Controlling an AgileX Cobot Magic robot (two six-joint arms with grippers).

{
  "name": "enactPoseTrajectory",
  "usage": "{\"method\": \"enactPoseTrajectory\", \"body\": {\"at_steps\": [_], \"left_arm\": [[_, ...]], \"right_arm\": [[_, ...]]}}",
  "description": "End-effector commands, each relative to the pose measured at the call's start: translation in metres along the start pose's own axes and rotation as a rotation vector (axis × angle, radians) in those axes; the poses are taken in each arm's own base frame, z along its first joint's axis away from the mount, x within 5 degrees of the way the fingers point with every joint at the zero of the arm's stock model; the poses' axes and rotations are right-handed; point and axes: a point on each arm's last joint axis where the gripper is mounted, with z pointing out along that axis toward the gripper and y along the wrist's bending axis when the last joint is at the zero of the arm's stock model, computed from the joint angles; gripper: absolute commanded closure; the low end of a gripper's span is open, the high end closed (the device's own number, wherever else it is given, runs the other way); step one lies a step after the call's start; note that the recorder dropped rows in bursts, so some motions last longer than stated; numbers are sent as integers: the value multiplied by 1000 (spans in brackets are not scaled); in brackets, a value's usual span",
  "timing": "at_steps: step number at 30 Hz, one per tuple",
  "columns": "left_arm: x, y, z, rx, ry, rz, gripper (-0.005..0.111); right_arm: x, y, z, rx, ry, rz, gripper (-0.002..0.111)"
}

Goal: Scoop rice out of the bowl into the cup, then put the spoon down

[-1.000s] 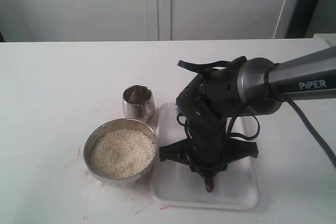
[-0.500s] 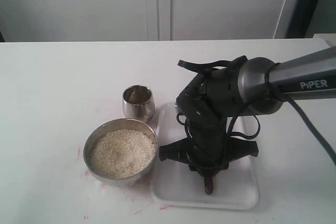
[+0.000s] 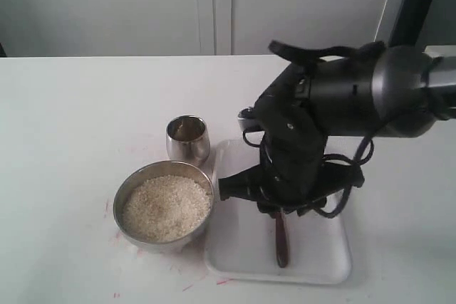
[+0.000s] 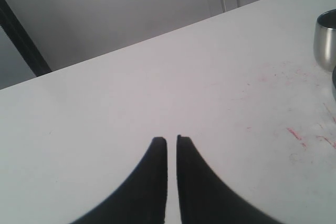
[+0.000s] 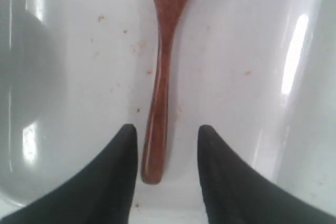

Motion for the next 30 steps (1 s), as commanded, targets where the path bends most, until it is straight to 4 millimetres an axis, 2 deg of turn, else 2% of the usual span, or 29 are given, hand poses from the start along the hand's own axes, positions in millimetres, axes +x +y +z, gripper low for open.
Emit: {"method": "enactPoseTrajectory", "body": {"at_steps": [1,3,4,9,13,15,21,27,30], "left_arm": [[-3,0,0,-1,-13,-13,92],[-3,0,0,-1,-13,-13,92],[-3,0,0,-1,-13,-13,92],[-3,0,0,-1,-13,-13,92],[-3,0,0,-1,-13,-13,92],[-3,0,0,-1,-13,-13,92],[-3,0,0,-1,-13,-13,92],[-3,0,0,-1,-13,-13,92],[-3,0,0,-1,-13,-13,92]], "right_arm": [[5,-18,-36,13,-27,-111,75],[12,-24,-50,-9,-44,-158,78],[24,-31,-67,-32,-73,-199,82],[60,-48,-108,-121,-178,-237,94],[95,-75,-148,-270,-339,-235,108],[106,-85,-155,-328,-382,-216,108],[119,-91,-161,-411,-362,-175,108],[120,-89,-161,-435,-357,-166,108],[114,-90,-163,-420,-427,-188,108]]}}
